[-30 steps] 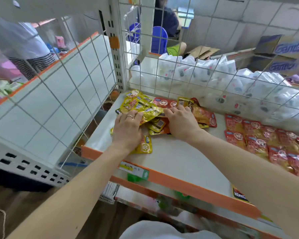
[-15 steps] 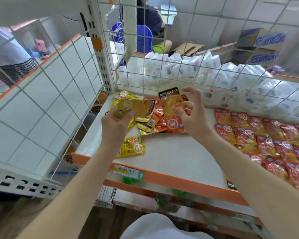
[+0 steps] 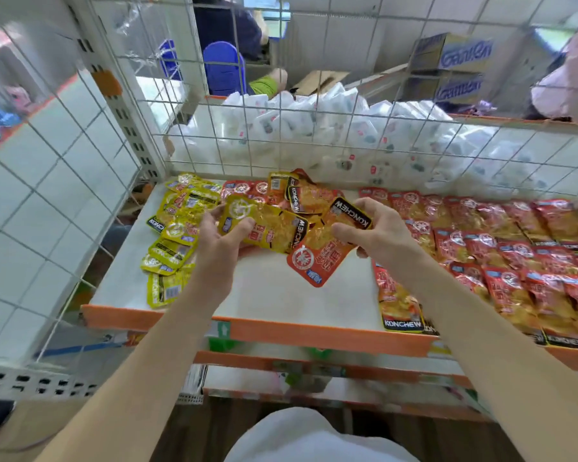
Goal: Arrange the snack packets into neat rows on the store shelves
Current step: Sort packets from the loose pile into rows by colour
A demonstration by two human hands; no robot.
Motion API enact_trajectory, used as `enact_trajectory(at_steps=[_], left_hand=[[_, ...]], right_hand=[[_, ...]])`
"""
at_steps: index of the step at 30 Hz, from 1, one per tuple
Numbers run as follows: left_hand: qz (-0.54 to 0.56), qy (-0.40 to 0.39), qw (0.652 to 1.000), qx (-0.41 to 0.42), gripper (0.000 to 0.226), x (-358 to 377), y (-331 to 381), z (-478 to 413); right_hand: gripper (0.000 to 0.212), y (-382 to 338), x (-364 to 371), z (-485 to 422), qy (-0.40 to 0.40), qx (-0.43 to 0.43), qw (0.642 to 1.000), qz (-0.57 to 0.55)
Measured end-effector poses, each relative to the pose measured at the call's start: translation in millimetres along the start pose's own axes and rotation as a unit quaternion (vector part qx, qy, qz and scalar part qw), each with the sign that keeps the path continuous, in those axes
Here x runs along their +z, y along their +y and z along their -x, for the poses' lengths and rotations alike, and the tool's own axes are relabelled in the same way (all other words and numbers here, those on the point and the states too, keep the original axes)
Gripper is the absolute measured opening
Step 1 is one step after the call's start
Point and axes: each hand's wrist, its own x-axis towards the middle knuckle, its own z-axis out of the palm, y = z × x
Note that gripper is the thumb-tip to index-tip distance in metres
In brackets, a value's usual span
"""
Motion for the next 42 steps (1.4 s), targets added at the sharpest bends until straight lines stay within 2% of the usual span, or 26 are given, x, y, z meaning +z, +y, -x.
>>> enact_trajectory(at_steps=[3,5,8,10,15,18,22,27,32,37,39,42], left_hand=[[0.005,-0.001,1.000,-0.016,0.051,9,-9,4],[-0.010,-0.007,1.000,-0.027,0.063,14,-13,6],[-0.047,-0.023,0.998,-0.037,0.069,23,-15,7],[-0.064,-0.034,0.997,-0.033,0.059,31,-17,7],[-0.100,-0.086,0.991,-0.029,0.035,51,-27,7],[-0.086,-0.096,0.991,-0.040,0.018,63,-33,7],[-0.087,-0.102,0.990,-0.044,0.010,78,-38,3],[-0.129,-0.109,0.985,-0.041,0.015,94,-37,-12],[-0.151,-0.112,0.982,-0.031,0.011,118,-31,-34],[-0.265,-0.117,0.956,0.039,0.010,141,-34,-63],[-0.303,-0.112,0.945,0.045,0.012,144,-38,-72],[-0.361,-0.085,0.927,0.064,0.015,140,-44,-78]], right_hand=[[0.038,9,-14,10,0.023,0.028,0.997,-0.071],[0.050,15,-26,15,0.016,0.043,0.989,-0.138],[0.028,23,-43,20,0.018,0.069,0.980,-0.186],[0.018,28,-50,21,0.065,0.084,0.979,-0.172],[0.019,46,-53,22,0.132,0.124,0.967,-0.178],[0.036,54,-47,25,0.141,0.129,0.966,-0.175],[0.042,54,-40,19,0.169,0.095,0.979,-0.063],[0.035,48,-31,-8,0.158,0.050,0.980,0.108],[0.031,44,-25,-42,0.155,0.018,0.966,0.205],[0.029,52,-22,-58,0.150,0.041,0.956,0.249],[0.032,56,-21,-60,0.151,0.022,0.943,0.296],[0.041,60,-23,-63,0.142,-0.001,0.903,0.405]])
